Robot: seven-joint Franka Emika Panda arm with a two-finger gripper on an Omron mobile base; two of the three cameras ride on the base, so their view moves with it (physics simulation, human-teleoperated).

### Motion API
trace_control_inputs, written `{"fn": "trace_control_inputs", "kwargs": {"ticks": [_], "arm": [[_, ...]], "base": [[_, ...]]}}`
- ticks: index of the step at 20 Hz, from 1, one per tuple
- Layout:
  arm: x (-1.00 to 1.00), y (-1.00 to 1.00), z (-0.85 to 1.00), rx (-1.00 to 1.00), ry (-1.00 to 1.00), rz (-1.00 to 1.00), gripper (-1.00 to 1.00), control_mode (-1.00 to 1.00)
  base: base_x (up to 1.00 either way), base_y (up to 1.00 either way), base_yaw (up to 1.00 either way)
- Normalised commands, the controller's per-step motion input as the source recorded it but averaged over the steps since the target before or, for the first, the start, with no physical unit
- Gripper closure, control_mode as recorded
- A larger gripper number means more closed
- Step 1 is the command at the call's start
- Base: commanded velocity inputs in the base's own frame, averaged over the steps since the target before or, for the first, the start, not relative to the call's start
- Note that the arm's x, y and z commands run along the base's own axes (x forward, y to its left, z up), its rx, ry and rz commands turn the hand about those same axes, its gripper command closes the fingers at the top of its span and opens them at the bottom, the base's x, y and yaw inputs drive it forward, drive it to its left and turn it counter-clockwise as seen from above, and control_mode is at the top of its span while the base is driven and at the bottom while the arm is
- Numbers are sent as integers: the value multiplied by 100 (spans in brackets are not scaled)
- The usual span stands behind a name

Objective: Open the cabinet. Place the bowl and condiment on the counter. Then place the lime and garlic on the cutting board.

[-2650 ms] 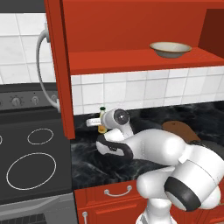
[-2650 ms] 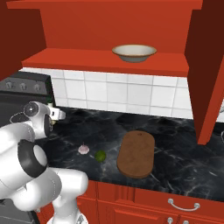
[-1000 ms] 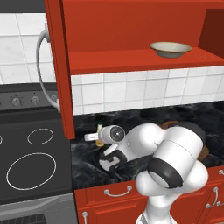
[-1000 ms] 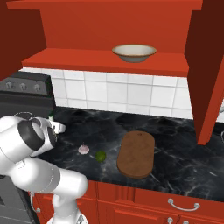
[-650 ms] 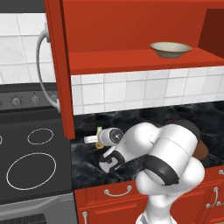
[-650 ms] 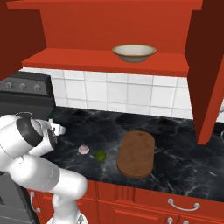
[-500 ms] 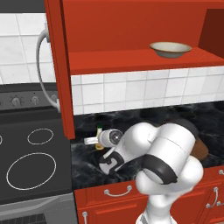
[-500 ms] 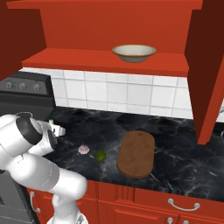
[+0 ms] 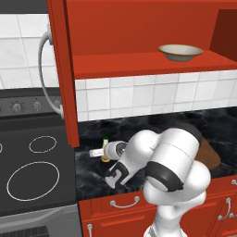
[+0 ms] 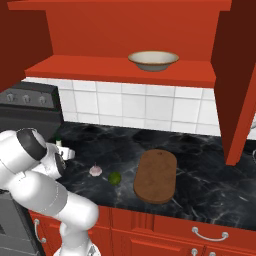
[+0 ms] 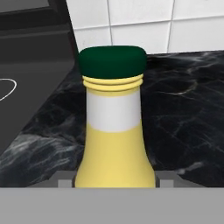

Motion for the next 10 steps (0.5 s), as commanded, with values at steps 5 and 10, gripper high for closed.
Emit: {"fn": "trace_control_inputs", "kwargs": {"ticks": [5,10], "arm": [[-8,0,-21,0,0,0,100,-100],[-12,0,-27,0,0,0,100,-100]], "base": [[0,0,0],[0,0,0]]}}
